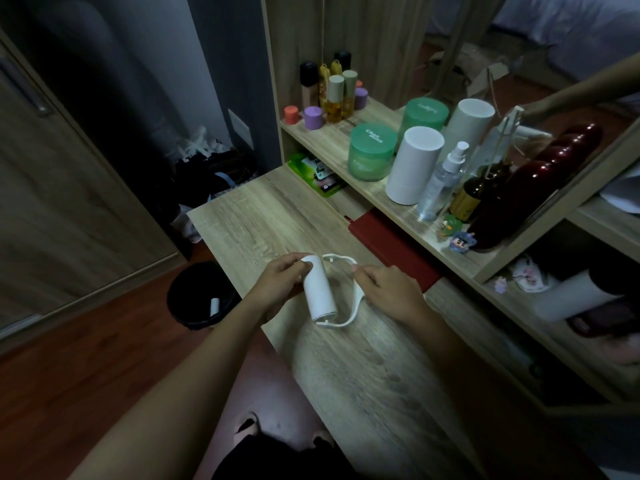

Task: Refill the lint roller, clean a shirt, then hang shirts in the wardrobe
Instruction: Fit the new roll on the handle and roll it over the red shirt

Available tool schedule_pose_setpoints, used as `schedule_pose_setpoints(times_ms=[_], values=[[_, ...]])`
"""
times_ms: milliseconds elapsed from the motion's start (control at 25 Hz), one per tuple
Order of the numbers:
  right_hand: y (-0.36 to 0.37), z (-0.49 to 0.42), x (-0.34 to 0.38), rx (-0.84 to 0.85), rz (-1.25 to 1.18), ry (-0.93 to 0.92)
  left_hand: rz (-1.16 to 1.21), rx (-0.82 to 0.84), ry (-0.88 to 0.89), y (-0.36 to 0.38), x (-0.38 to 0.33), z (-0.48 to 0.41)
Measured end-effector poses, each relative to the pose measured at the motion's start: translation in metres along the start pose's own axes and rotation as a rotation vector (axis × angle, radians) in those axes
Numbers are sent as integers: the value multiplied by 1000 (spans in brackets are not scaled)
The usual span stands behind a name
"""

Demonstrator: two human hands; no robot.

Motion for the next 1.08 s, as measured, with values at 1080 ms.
schedule_pose_setpoints(times_ms=[1080], values=[[1, 8, 11, -371, 2, 91, -379, -146, 124, 19, -43, 27]])
Point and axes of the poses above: each hand's wrist, its own z-axis away from the middle knuckle, its own y-axis out of the palm, x = y × z, the point moved 10 cm from there along -z, towards the middle knuckle, and after that the axes turned 14 degrees about -z, right-handed, at the moved point
